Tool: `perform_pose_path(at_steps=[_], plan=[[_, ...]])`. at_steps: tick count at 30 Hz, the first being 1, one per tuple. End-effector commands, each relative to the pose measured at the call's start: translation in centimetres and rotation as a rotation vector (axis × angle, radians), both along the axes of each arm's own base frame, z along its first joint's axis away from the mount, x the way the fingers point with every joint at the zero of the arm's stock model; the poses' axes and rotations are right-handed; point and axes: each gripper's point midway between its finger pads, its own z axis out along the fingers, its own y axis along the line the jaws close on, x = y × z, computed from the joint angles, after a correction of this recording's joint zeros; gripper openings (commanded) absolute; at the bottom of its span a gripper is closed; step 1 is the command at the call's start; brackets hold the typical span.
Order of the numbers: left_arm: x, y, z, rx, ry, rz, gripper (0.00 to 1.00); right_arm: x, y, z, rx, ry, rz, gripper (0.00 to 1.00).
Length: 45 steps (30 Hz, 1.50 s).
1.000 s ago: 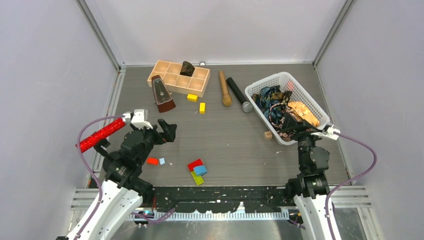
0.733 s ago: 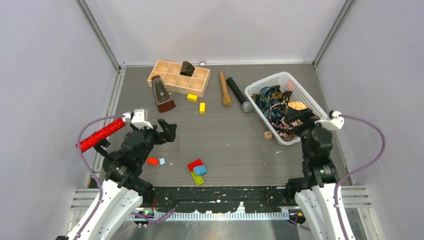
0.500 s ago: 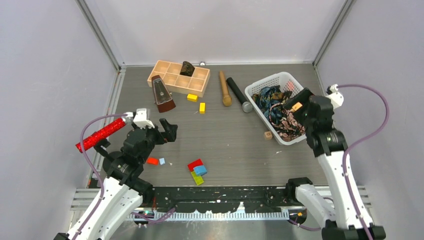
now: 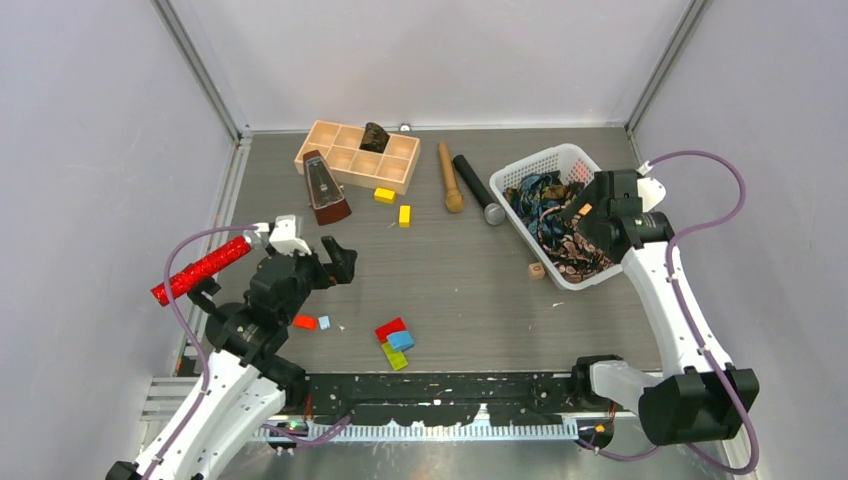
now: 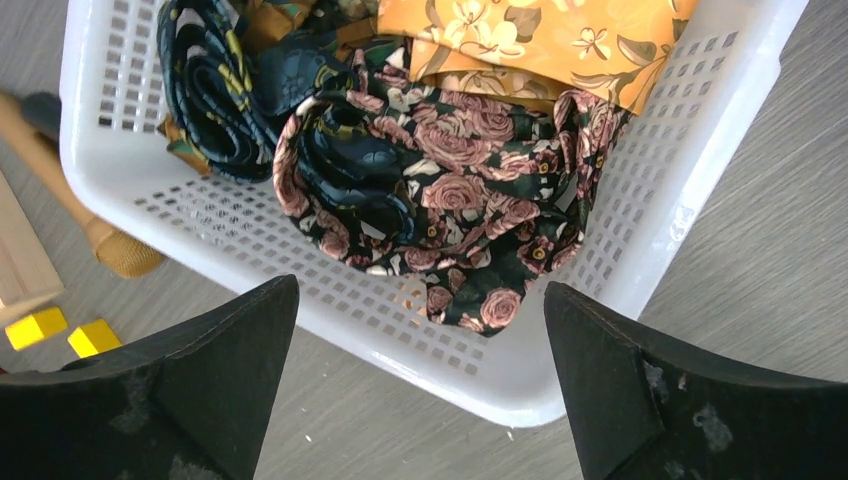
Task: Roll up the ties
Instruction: Pick up the tie from the bin.
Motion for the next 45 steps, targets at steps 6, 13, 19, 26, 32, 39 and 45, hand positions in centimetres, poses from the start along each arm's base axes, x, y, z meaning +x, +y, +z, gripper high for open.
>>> perform_pose_path(at_steps=[6, 13, 19, 26, 32, 39, 45], plan=[[0.3, -0.8, 2.4, -0.041, -0.042, -0.031, 0.99, 5.5, -0.5, 2.0, 0.346, -0.297, -0.266, 1.0], [0.0, -1.5, 2.9, -0.062, -0.057, -0.069, 0.99, 8.4, 0.1, 2.4, 0.543, -0.378, -0.399, 0.94], [-0.4, -1.3, 2.9, -0.072, -0.064, -0.066, 0.99, 9.0, 0.5, 0.2, 0.624, -0.333, -0.483, 0.94], [-0.5, -1.2, 3.0, -0.076, -0.065, -0.064, 0.99, 9.8, 0.1, -3.6, 0.654, -0.262, -0.58, 0.93], [-0.6, -1.3, 3.0, -0.078, -0.062, -0.068, 0.99, 10.3, -0.6, -6.6, 0.666, -0.217, -0.652, 0.89], [-0.8, -1.2, 3.2, -0.081, -0.069, -0.066, 0.99, 10.1, -2.5, -8.7, 0.572, -0.217, -0.721, 0.77], [-0.8, -1.1, 3.1, -0.079, -0.063, -0.062, 0.99, 10.8, -2.3, -10.2, 0.551, -0.182, -0.691, 0.4]])
